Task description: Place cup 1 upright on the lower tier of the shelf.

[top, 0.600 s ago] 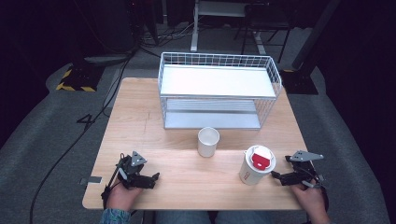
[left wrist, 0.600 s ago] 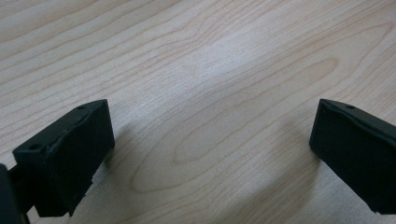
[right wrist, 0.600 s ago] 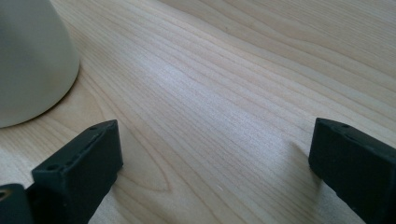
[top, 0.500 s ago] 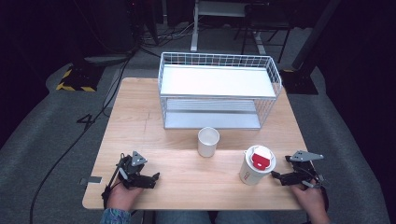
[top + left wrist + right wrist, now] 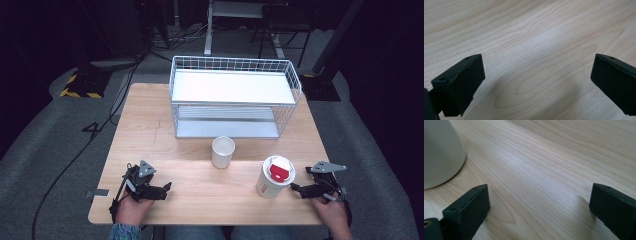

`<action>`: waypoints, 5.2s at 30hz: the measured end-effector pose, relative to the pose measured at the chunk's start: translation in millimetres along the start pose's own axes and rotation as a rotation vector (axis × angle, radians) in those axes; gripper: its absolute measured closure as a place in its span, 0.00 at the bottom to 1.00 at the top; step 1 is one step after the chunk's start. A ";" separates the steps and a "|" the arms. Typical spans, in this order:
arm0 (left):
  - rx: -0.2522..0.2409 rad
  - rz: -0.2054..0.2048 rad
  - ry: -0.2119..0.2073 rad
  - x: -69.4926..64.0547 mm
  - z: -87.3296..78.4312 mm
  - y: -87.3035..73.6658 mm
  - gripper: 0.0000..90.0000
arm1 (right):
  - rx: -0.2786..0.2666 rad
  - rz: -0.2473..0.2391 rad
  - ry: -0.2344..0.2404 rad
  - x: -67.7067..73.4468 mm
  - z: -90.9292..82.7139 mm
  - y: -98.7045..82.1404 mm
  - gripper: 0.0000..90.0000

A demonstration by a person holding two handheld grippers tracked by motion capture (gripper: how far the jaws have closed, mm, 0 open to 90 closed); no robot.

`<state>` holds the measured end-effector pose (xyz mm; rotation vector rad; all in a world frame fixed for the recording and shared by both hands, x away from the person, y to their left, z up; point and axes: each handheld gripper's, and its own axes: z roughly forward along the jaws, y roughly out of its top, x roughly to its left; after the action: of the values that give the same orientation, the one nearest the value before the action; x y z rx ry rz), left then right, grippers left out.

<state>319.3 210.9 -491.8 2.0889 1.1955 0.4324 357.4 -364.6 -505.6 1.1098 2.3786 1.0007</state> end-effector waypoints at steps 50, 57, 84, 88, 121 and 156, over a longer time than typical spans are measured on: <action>-0.351 0.075 -0.236 -74.5 23.3 92.0 0.00 | 0.000 0.024 -0.027 0.0 0.6 0.6 0.04; -0.351 0.072 -0.259 -87.5 39.1 100.1 0.00 | 0.000 0.024 -0.027 0.0 0.6 0.7 0.04; -0.301 0.025 -0.231 -102.6 101.1 107.5 0.00 | -0.002 0.022 -0.032 0.3 0.5 0.6 0.04; -0.278 0.020 -0.228 -101.7 107.2 108.6 0.02 | -0.002 0.022 -0.031 0.3 0.5 0.6 0.04; -0.181 0.160 -0.175 -111.8 121.7 106.9 0.26 | -0.001 0.027 -0.033 0.6 0.4 0.3 0.04; -0.214 0.190 -0.170 -120.6 83.6 140.3 0.26 | -0.001 0.026 -0.034 0.6 0.4 0.4 0.04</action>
<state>392.4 26.7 -447.5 2.0153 0.8190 0.4388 357.4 -363.8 -505.5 1.1513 2.3425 0.9838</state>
